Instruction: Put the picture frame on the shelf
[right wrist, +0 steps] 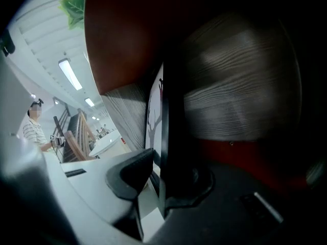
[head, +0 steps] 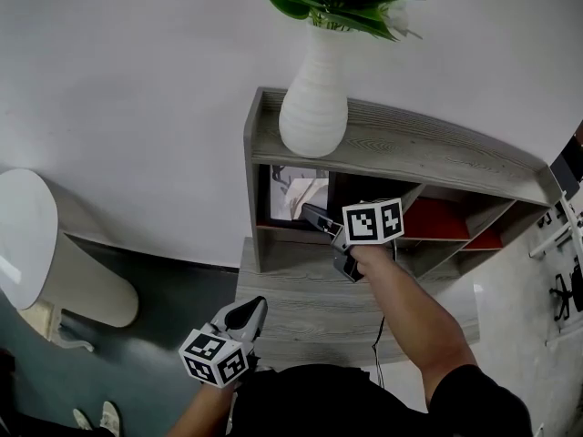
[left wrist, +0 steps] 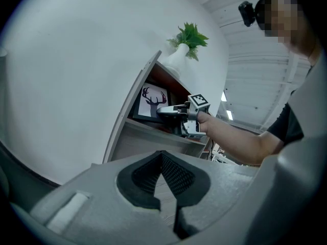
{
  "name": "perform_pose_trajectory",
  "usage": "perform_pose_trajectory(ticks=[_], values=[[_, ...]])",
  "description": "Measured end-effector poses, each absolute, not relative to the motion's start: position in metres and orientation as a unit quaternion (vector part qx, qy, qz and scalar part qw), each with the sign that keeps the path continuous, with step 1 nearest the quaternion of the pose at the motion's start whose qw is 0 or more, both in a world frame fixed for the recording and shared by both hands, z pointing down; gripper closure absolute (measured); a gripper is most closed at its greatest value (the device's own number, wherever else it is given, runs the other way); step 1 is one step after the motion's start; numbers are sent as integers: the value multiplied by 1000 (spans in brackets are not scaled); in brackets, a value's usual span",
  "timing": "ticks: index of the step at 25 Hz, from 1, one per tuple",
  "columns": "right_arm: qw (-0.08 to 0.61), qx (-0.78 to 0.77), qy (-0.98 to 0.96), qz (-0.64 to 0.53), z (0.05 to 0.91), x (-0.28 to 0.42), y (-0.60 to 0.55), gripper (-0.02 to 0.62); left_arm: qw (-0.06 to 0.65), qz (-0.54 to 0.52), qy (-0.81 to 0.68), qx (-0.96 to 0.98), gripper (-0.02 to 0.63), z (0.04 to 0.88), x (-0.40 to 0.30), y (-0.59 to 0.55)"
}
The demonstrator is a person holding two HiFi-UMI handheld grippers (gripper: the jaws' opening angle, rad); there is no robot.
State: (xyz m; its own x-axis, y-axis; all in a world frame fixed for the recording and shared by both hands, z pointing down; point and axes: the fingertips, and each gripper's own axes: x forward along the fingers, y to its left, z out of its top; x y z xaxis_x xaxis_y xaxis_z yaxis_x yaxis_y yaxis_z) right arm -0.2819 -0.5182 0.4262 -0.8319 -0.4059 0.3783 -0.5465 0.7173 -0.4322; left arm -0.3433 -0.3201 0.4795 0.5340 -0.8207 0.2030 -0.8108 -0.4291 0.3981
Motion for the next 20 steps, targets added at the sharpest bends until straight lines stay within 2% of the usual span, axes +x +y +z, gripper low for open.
perform_pose_trajectory(ticks=[8, 20], values=[[214, 260, -925, 175, 428, -285, -529, 436, 226, -10, -468, 854, 597, 479, -340, -326], [201, 289, -931, 98, 431, -293, -584, 398, 231, -7, -473, 850, 597, 482, -353, -326]])
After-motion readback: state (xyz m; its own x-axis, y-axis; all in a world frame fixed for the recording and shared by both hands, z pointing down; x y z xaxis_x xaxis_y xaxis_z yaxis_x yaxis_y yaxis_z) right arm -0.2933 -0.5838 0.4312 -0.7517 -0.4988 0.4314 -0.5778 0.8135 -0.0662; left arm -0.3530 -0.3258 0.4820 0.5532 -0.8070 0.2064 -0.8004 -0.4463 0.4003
